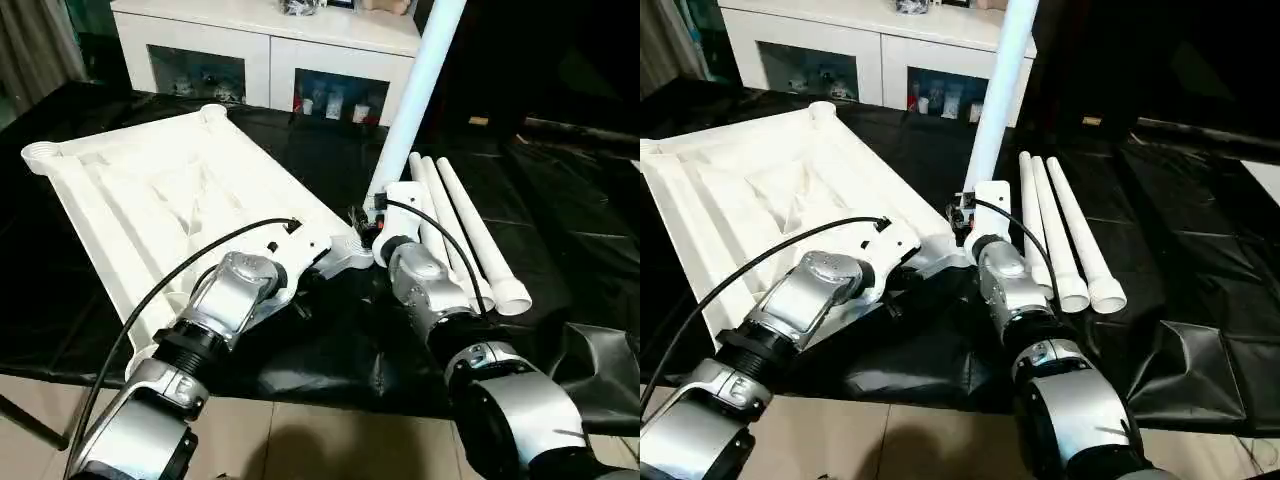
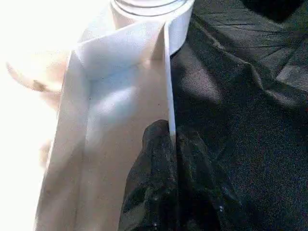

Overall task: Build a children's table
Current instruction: Insert table leg to table base

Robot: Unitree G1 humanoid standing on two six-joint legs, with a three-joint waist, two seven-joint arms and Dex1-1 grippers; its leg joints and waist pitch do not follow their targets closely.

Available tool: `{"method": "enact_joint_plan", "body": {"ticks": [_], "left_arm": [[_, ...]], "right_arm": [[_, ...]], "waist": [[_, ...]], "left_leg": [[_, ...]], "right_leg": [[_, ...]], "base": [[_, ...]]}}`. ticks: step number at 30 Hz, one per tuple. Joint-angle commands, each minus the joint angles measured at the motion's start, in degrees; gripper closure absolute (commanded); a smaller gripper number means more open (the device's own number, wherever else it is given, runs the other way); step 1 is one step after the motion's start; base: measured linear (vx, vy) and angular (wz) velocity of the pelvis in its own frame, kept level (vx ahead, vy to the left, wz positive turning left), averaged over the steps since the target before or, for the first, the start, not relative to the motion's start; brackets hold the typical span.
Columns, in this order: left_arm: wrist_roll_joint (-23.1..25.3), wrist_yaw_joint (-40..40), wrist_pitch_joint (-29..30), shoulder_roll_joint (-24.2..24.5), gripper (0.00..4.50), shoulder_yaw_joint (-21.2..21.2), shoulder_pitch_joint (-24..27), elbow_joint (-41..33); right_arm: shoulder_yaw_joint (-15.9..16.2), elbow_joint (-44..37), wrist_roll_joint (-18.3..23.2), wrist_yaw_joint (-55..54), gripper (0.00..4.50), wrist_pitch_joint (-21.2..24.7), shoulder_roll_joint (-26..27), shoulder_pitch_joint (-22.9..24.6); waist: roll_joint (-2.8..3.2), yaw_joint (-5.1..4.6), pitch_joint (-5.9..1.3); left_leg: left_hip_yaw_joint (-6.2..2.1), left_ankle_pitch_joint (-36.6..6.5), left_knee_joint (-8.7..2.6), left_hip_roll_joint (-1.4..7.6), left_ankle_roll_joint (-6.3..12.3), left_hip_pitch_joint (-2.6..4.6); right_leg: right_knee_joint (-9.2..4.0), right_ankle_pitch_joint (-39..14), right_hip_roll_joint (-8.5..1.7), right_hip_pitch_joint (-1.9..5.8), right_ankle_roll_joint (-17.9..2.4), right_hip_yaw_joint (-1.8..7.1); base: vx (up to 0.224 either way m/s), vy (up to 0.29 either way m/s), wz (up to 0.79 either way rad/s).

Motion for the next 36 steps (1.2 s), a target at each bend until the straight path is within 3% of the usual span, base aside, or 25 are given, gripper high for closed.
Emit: {"method": "enact_joint_plan", "body": {"ticks": [1, 2, 3, 4, 5, 6, 7, 8, 9, 10, 11, 12, 14, 15, 18, 20, 24, 29, 30, 36], "left_arm": [[-0.6, -1.2, -3.1, 0.6, 4.5, 0.5, -0.7, -0.1], [-0.8, -2.5, -3.6, 1.1, 4.5, 0.2, -0.7, -0.3], [-0.8, -2.8, -3.8, 1.4, 4.5, 0.2, -0.6, -0.3], [-0.9, -3.6, -4.1, 1.8, 4.5, 0.0, -0.6, -0.5], [-0.9, -4.4, -4.3, 2.4, 4.5, 0.0, -0.8, -0.4], [-0.8, -5.0, -4.6, 3.1, 4.5, 0.0, -0.9, -0.4], [-0.8, -5.0, -4.6, 3.1, 4.5, 0.0, -0.9, -0.4], [-0.9, -5.7, -4.7, 3.5, 4.5, -0.1, -1.0, -0.3], [-0.9, -6.6, -5.1, 4.0, 4.5, -0.3, -1.0, -0.5], [-1.1, -7.2, -5.2, 4.2, 4.5, -0.3, -1.0, -0.6], [-1.4, -9.5, -6.0, 5.3, 4.5, -0.8, -0.7, -1.4], [-1.4, -10.0, -6.1, 5.5, 4.5, -0.9, -0.6, -1.6], [-1.7, -11.8, -6.2, 6.5, 4.5, -1.4, -0.3, -2.3], [-1.8, -13.1, -6.8, 7.2, 4.5, -1.7, 0.0, -2.7], [-1.9, -15.8, -8.2, 8.5, 4.5, -2.3, 0.6, -3.6], [-2.1, -17.5, -8.6, 9.4, 4.5, -2.7, 1.2, -4.6], [-3.1, -21.8, -10.4, 11.1, 4.5, -3.3, 2.5, -7.1], [-6.2, -30.4, -12.0, 14.5, 4.5, -4.4, 5.1, -12.8], [-6.5, -30.9, -11.7, 14.7, 4.5, -4.5, 5.4, -13.3], [-6.9, -31.8, -11.6, 15.2, 4.5, -4.1, 6.0, -14.7]], "right_arm": [[0.1, 2.4, 0.3, 2.4, 1.76, 1.9, 0.2, 1.3], [0.0, 1.6, 0.6, 4.2, 1.61, 1.9, -0.3, 1.1], [0.1, 1.1, 0.7, 5.0, 1.48, 2.0, -0.5, 1.1], [0.3, 0.2, 0.9, 6.6, 1.39, 2.2, -1.0, 1.1], [0.5, -2.0, 1.4, 9.1, 1.32, 2.9, -1.9, 1.4], [1.4, -4.7, 1.6, 12.5, 1.23, 3.6, -2.9, 2.1], [1.4, -4.7, 1.6, 12.5, 1.03, 3.6, -2.9, 2.1], [2.0, -7.2, 1.9, 15.2, 1.03, 4.4, -3.7, 2.8], [2.5, -10.2, 2.5, 18.1, 0.95, 5.6, -4.7, 3.7], [2.9, -12.0, 2.9, 19.9, 0.87, 6.5, -5.3, 4.3], [4.1, -17.4, 3.9, 24.8, 0.79, 9.1, -7.3, 6.6], [4.5, -18.6, 3.9, 25.9, 0.69, 9.5, -7.9, 7.2], [6.1, -22.8, 4.0, 29.8, 0.6, 10.5, -10.0, 9.4], [7.0, -24.9, 3.9, 31.7, 0.5, 10.9, -11.2, 10.8], [8.3, -29.0, 3.8, 35.5, 0.38, 11.6, -13.6, 13.8], [8.5, -31.1, 3.5, 36.5, 0.38, 11.9, -14.6, 15.5], [9.1, -35.5, 2.8, 36.9, 0.38, 13.2, -16.2, 18.1], [10.5, -38.6, 2.5, 40.2, 0.38, 13.7, -18.2, 20.2], [10.6, -39.0, 2.8, 41.0, 0.38, 13.8, -18.4, 20.4], [12.1, -42.0, 3.1, 43.7, 0.38, 14.9, -19.9, 22.2]], "waist": [[0.99, 0.39, -3.32], [0.94, 0.39, -3.27], [1.15, 0.4, -2.97], [1.13, 0.2, -2.73], [1.18, 0.3, -2.87], [1.14, 0.46, -3.42], [1.04, 0.83, -3.82], [0.85, 0.82, -3.96], [0.7, 1.17, -3.94], [1.01, 1.41, -4.01], [0.98, 1.37, -4.1], [0.88, 1.84, -4.5], [0.89, 2.14, -4.63], [0.79, 1.96, -4.54], [0.82, 2.19, -4.74], [0.76, 2.25, -4.74], [0.87, 2.54, -4.33], [1.05, 2.85, -4.34], [1.11, 3.11, -4.44], [0.92, 3.48, -4.31]], "left_leg": [[-1.04, -16.7, -4.67, 3.72, -0.98, -0.29], [-0.71, -14.3, -4.64, 3.69, -0.06, -0.4], [-0.26, -17.6, -4.49, 3.63, 0.05, 0.28], [-0.39, -21.2, -4.38, 3.48, -0.13, 0.15], [-0.49, -21.6, -4.3, 3.37, -0.2, 0.06], [-0.44, -19.5, -4.2, 3.52, -0.05, -0.17], [-0.04, -15.2, -3.92, 3.61, 0.47, -0.16], [0.16, -12.9, -3.75, 3.52, 0.9, -0.34], [0.62, -10.2, -3.47, 3.39, 2.45, -0.59], [0.78, -10.1, -3.3, 3.62, 2.89, -0.26], [1.06, -8.7, -3.01, 3.55, 3.02, -0.76], [1.01, -4.6, -2.76, 3.59, 3.5, -1.16], [1.26, -0.1, -2.15, 3.43, 5.06, -1.12], [1.33, 0.1, -2.09, 3.25, 5.32, -1.47], [1.44, -0.3, -1.76, 3.25, 5.52, -1.18], [1.42, -1.0, -1.77, 3.31, 5.41, -1.15], [1.32, -5.1, -2.2, 3.58, 3.23, -0.92], [1.33, -5.8, -2.14, 3.65, 1.75, -0.8], [1.45, -5.9, -2.03, 3.61, 1.75, -0.5], [1.27, -7.7, -2.13, 3.59, 0.77, -0.85]], "right_leg": [[-3.09, -15.5, -5.18, 2.09, -8.1, 3.65], [-2.65, -13.9, -4.77, 2.01, -8.8, 3.66], [-3.29, -18.2, -4.74, 0.98, -9.2, 3.8], [-3.54, -23.9, -4.63, 0.68, -8.2, 3.85], [-3.68, -25.5, -4.74, 0.8, -7.7, 3.82], [-3.44, -23.6, -4.81, 1.14, -7.4, 3.91], [-2.85, -17.3, -4.54, 1.07, -8.4, 4.03], [-2.32, -13.6, -4.32, 1.17, -9.4, 4.08], [-1.76, -9.1, -3.92, 1.28, -10.5, 3.99], [-1.74, -9.1, -3.89, 0.9, -11.2, 3.91], [-1.3, -7.2, -3.73, 1.27, -12.3, 3.86], [-0.48, -2.2, -3.7, 1.96, -12.6, 3.79], [0.42, 5.8, -3.37, 1.83, -13.7, 3.79], [0.58, 6.9, -3.31, 1.88, -14.3, 3.82], [0.92, 8.9, -3.16, 1.91, -15.5, 3.74], [0.9, 7.9, -3.23, 2.06, -15.6, 3.74], [0.15, 0.2, -3.35, 1.91, -14.0, 3.74], [0.3, -0.8, -3.25, 1.7, -13.5, 3.85], [0.39, -0.3, -3.14, 1.54, -13.6, 3.85], [0.22, -3.7, -3.31, 1.82, -12.1, 3.78]], "base": [[0.0, 0.0, 0.0], [0.0, 0.0, 0.0], [0.0, 0.0, 0.0], [0.0, 0.0, 0.0], [0.0, 0.0, 0.0], [0.0, 0.0, 0.0], [0.0, 0.0, 0.0], [0.0, 0.0, 0.0], [0.0, 0.0, 0.0], [0.0, 0.0, 0.0], [0.063, -0.042, 0.02], [0.063, -0.042, 0.02], [0.058, -0.024, -0.03], [0.054, -0.018, -0.03], [0.0, 0.0, 0.0], [0.0, 0.0, 0.0], [0.0, 0.0, 0.0], [0.0, 0.0, 0.0], [0.0, 0.0, 0.0], [0.0, 0.0, 0.0]]}}
